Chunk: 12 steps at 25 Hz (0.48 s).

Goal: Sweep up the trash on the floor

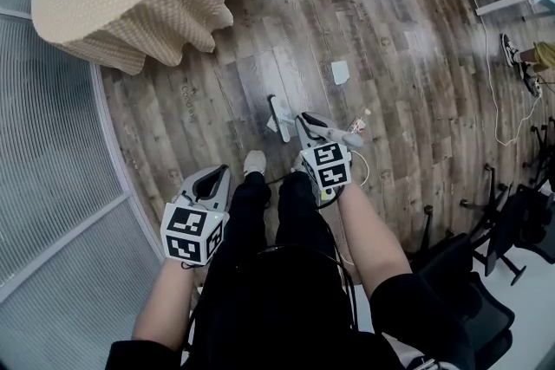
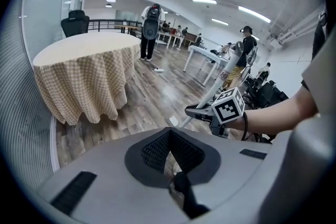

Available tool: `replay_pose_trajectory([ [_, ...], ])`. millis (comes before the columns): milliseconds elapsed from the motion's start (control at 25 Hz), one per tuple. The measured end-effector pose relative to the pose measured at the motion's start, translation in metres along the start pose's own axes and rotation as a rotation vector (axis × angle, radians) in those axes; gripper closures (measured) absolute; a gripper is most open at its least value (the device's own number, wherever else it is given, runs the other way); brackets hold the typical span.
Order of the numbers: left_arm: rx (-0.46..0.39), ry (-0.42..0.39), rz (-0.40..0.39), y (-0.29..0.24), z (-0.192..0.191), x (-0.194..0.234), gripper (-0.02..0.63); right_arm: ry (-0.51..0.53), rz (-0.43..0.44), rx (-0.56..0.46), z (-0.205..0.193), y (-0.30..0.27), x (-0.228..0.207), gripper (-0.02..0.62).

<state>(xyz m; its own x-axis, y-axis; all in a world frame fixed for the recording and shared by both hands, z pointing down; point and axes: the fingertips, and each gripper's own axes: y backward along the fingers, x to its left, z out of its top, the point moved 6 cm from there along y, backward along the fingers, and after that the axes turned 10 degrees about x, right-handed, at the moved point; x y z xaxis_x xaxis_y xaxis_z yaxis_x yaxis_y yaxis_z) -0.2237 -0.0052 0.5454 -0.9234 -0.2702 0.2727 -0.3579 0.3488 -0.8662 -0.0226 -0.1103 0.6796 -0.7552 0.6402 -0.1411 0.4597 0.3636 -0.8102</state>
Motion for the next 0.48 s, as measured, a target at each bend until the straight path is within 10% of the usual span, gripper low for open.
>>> replay_pose_trajectory([
  [480,0.056,-0.076,-0.055,-0.041,0.025,-0.053,0.609,-0.145,-0.136,-0.011,-0.04,0.034,-0.093,0.541],
])
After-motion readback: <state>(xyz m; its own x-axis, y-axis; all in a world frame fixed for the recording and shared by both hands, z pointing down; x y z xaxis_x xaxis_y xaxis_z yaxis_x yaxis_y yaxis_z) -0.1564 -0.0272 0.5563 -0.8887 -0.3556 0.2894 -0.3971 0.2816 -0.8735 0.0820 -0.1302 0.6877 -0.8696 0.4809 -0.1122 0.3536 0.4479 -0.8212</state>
